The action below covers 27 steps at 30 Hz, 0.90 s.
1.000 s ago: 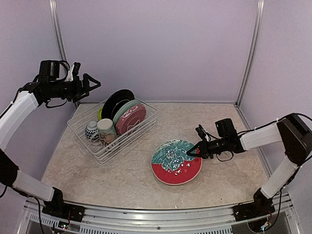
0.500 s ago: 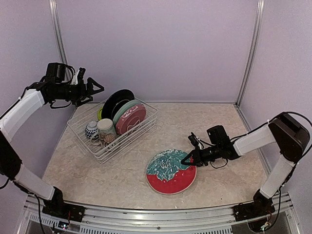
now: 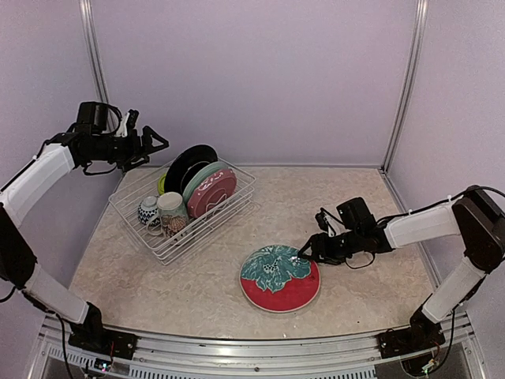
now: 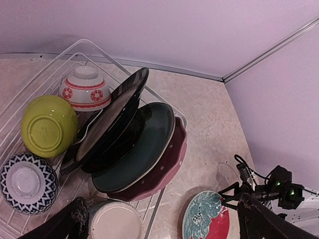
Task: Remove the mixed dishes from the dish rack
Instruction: Place the plate at the center of the board, then grab the plate from the dish rack.
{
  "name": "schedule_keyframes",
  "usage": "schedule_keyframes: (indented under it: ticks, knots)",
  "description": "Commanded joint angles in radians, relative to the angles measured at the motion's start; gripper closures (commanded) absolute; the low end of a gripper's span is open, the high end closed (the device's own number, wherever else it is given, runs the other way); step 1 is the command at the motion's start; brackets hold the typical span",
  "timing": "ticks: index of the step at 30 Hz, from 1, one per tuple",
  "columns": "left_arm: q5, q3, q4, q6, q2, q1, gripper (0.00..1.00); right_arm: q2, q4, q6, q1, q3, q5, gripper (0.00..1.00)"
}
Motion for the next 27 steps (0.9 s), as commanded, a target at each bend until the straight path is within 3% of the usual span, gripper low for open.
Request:
schedule_keyframes:
  ticks: [1, 5, 10, 15, 20, 27]
  knots:
    - [-0.005, 0.062, 0.008, 0.072, 0.079, -0.004, 0.02, -0.066, -0.169, -0.07, 0.024, 0.055, 0.169, 0.3]
    - [0.019, 0.183, -0.1, 0.145, 0.207, -0.017, 0.08, -0.126, -0.276, -0.148, 0.033, 0.075, 0.252, 0.2]
    - [-0.036, 0.334, -0.206, 0.251, 0.336, -0.064, 0.18, -0.189, -0.351, -0.223, 0.033, 0.078, 0.295, 0.2]
    - [-0.067, 0.469, -0.226, 0.266, 0.442, -0.08, 0.11, -0.259, -0.353, -0.248, 0.034, 0.049, 0.327, 0.18]
    - [-0.096, 0.587, -0.28, 0.316, 0.556, -0.095, 0.28, -0.332, -0.362, -0.258, 0.032, 0.037, 0.358, 0.15]
    - [-0.063, 0.674, -0.288, 0.353, 0.68, -0.112, 0.35, -0.471, -0.345, -0.266, 0.033, 0.049, 0.376, 0.13]
